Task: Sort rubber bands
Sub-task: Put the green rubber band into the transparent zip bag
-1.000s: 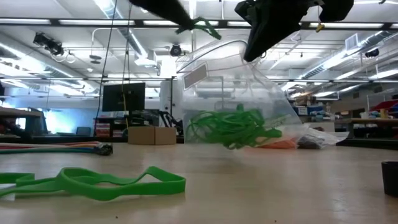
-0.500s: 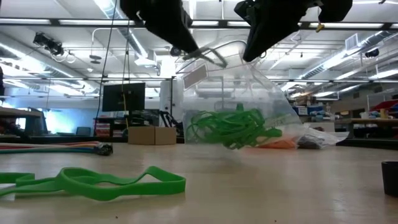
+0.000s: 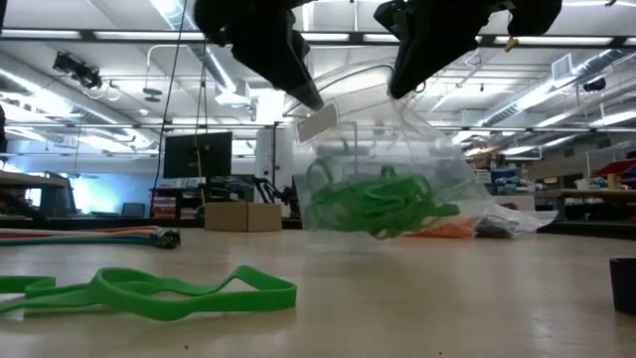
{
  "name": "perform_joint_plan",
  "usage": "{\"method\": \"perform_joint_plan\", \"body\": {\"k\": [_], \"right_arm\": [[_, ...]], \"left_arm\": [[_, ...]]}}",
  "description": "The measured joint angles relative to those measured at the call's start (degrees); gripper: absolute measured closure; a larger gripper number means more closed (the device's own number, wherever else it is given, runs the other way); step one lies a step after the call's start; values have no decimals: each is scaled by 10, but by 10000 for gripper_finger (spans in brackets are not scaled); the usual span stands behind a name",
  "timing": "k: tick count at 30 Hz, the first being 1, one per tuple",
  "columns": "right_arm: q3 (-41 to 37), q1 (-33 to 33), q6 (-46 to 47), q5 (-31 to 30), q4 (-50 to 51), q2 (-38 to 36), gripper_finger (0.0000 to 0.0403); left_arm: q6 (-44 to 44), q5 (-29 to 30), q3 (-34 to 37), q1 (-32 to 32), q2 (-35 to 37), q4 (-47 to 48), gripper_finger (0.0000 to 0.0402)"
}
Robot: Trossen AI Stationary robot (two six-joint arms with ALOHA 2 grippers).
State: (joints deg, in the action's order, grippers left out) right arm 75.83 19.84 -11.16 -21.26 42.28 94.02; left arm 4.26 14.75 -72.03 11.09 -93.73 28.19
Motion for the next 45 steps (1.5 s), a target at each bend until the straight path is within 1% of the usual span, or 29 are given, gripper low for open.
{"method": "perform_joint_plan", "body": {"k": [2, 3, 4, 6, 8, 10, 14, 18, 21, 23, 27, 31, 33, 35, 37, 38, 40, 45], "right_arm": [[0, 0, 0, 0, 0, 0, 403], [0, 0, 0, 0, 0, 0, 403], [0, 0, 0, 0, 0, 0, 403], [0, 0, 0, -2, 0, 0, 403], [0, 0, 1, -1, 3, 0, 403], [0, 0, 1, 0, 4, 0, 403], [0, 0, 1, 0, 5, 0, 403], [0, 0, 1, 0, 6, 0, 403], [0, 0, -1, 0, 6, 0, 403], [0, 0, -3, 0, 6, 0, 403], [0, 0, -3, 0, -2, 0, 403], [0, 0, -3, 0, -3, 0, 403], [0, 0, -3, 0, -3, 0, 403], [0, -2, -4, 0, -3, 0, 403], [0, -4, -5, 0, -3, 0, 403], [0, -5, -5, 0, -3, 0, 403], [0, -8, -5, 3, -3, 0, 403], [0, -8, -4, 5, -4, 0, 403]], "left_arm": [[-6, 11, -21, 0, 1, 31, 146], [-14, 13, -34, 0, 1, 56, 132], [-26, 15, -50, 0, 1, 83, 122], [-47, 15, -82, 6, 1, 137, 116], [-54, 19, -105, 23, 2, 176, 123], [-62, 23, -114, 52, 3, 196, 137], [-96, 22, -113, 117, 2, 206, 169], [-161, 31, -94, 179, 2, 195, 186], [-204, 35, -61, 227, 2, 145, 189], [-224, 38, -23, 255, 2, 93, 189], [-258, 42, 77, 300, 2, -48, 190], [-295, 41, 190, 329, 1, -219, 189], [-300, 42, 233, 337, -6, -301, 188], [-296, 42, 262, 343, -24, -361, 186], [-278, 26, 274, 346, -54, -413, 183], [-271, 19, 274, 346, -72, -425, 182], [-271, 25, 266, 347, -109, -418, 182], [-289, 106, 232, 348, -168, -406, 182]]}}
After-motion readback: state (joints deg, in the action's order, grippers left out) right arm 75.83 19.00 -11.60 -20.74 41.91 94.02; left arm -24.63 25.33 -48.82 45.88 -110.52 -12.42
